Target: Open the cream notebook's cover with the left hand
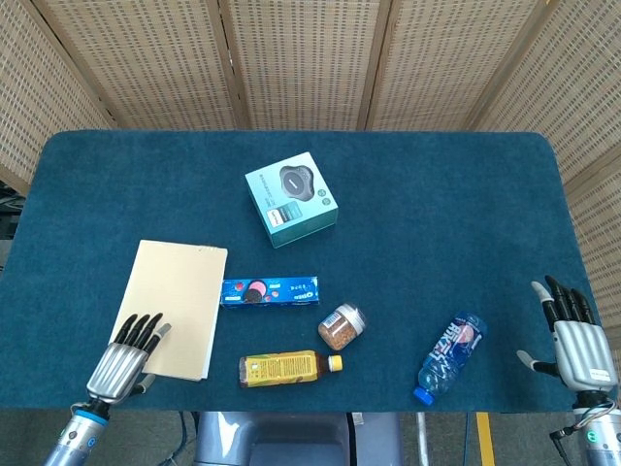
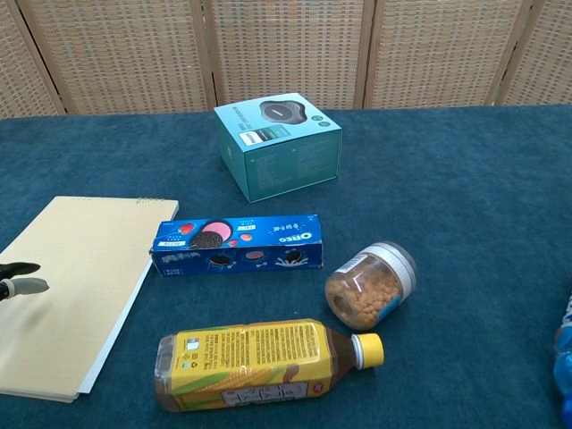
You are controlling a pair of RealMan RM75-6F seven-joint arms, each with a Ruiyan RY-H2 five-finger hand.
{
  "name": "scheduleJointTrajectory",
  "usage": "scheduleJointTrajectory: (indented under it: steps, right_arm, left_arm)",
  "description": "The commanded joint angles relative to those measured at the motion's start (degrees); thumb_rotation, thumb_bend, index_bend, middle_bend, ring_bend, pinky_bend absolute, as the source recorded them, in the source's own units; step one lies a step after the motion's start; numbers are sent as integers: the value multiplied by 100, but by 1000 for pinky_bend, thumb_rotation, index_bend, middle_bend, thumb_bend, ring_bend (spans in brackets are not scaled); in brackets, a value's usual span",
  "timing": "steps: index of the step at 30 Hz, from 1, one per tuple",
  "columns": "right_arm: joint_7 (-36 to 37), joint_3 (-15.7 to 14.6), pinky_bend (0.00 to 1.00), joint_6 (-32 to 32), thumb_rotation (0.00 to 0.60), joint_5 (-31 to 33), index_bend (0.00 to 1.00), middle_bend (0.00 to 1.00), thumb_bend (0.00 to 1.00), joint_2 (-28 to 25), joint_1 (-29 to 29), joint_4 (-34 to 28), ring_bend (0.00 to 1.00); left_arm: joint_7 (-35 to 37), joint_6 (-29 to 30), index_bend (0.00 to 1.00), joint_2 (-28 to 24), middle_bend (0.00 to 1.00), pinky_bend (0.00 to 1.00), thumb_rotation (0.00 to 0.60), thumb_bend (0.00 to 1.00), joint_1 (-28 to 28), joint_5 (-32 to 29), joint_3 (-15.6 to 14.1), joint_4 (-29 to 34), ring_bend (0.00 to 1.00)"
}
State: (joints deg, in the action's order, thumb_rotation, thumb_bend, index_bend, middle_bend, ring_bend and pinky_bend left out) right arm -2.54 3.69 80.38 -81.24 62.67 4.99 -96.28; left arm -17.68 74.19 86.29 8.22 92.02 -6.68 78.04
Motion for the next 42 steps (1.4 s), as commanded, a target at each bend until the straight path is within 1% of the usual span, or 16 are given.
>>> scheduleJointTrajectory:
  steps: [1,7,18,23,31,34,39,42]
  right_arm:
    - [4,0,0,-1,600,2,32,0,53,-2,0,-4,0]
    - [19,1,0,-13,600,12,32,0,53,-3,1,-7,0]
    - [57,0,0,-25,600,21,32,0,53,-11,0,-21,0]
    - [82,4,0,-25,600,28,32,0,53,-17,-2,-26,0]
    - [146,7,0,-41,600,43,32,0,53,-25,-4,-40,0]
    - [155,6,0,-46,600,46,33,0,53,-29,-3,-43,0]
    - [158,6,0,-49,600,46,32,0,53,-32,-3,-47,0]
    - [163,7,0,-31,600,35,32,0,53,-30,-8,-43,0]
  left_arm:
    - [-2,15,0,50,0,0,600,311,3,-7,21,-72,0]
    - [43,39,0,186,0,0,600,343,24,5,57,-282,0]
    - [201,343,4,599,0,0,600,481,82,206,173,-977,0]
    - [243,395,5,734,0,0,600,506,124,210,238,-1222,0]
    - [230,288,6,869,0,0,600,516,207,73,357,-1437,0]
    - [221,243,6,896,0,0,600,535,234,26,388,-1480,0]
    - [152,76,5,917,0,0,600,613,286,-134,461,-1475,0]
    - [50,-21,5,896,0,0,600,646,335,-248,527,-1353,0]
